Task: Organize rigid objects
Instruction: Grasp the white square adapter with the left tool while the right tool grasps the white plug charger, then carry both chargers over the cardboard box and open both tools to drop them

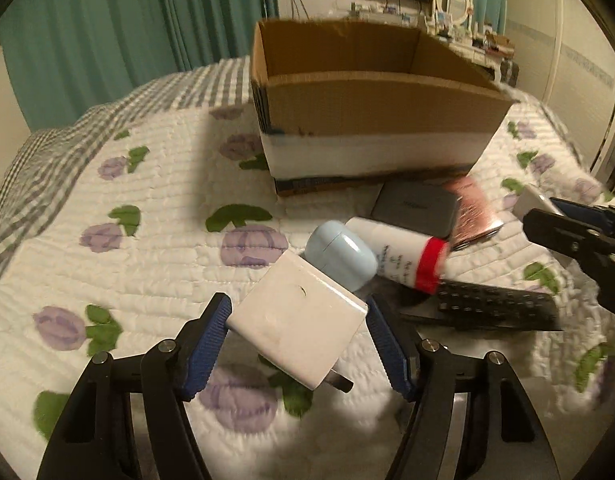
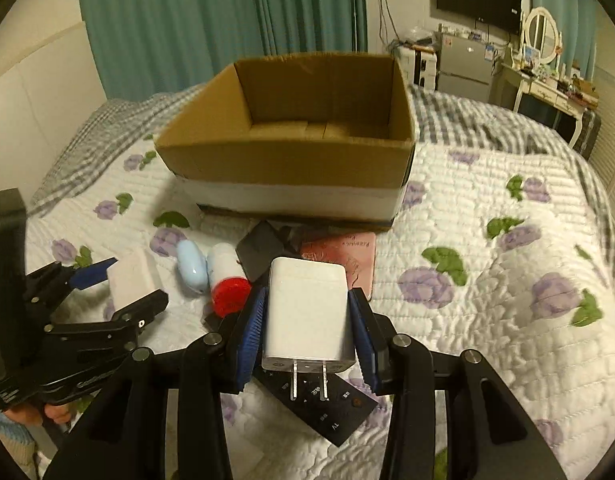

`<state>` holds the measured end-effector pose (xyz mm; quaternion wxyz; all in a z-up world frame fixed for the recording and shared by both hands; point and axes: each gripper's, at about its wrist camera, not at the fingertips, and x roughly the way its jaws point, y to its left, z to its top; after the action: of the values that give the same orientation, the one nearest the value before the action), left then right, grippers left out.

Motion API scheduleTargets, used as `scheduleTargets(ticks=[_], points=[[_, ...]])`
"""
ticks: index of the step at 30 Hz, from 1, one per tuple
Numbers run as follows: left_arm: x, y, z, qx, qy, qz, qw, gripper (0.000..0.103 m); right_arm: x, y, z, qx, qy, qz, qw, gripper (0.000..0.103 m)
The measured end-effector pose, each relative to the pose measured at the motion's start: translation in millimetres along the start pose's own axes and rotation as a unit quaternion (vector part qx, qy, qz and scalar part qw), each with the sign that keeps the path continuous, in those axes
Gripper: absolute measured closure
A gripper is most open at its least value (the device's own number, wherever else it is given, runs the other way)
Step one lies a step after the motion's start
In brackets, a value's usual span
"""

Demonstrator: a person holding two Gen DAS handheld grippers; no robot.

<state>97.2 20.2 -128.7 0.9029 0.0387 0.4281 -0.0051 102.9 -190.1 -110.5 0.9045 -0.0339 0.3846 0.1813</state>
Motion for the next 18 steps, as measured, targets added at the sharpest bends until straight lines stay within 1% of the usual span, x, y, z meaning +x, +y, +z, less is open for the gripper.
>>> scheduleTargets(ticks=[3, 5, 7, 10, 12, 14, 18], points=[[-24, 3, 13, -0.011, -0.021, -0.005, 0.9997, 0.033, -19, 1, 11, -0.004, -0.021, -0.004, 1.000, 0.062], [-44, 4, 27, -0.013, -0.042, -0.010, 0.9990, 0.033, -32, 2, 24, -0.012, -0.037, -0.003, 0.999, 0.062], [-64, 5, 46, -0.013, -0.065, -0.011, 0.9977, 0.033, -43, 2, 42, -0.020, -0.054, -0.002, 0.998, 0.062], [-84, 6, 82, -0.012, -0.093, -0.018, 0.9954, 0.033, -55, 0, 72, -0.029, -0.075, 0.000, 0.997, 0.062], [-88, 4, 109, -0.008, -0.108, -0.021, 0.9939, 0.033, -58, -3, 93, -0.036, -0.090, -0.004, 0.995, 0.062], [-80, 3, 132, -0.001, -0.114, -0.020, 0.9933, 0.033, -57, -7, 114, -0.039, -0.102, -0.004, 0.994, 0.062], [-50, -4, 170, 0.011, -0.104, -0.025, 0.9942, 0.033, -39, -18, 151, -0.042, -0.114, -0.009, 0.993, 0.062]])
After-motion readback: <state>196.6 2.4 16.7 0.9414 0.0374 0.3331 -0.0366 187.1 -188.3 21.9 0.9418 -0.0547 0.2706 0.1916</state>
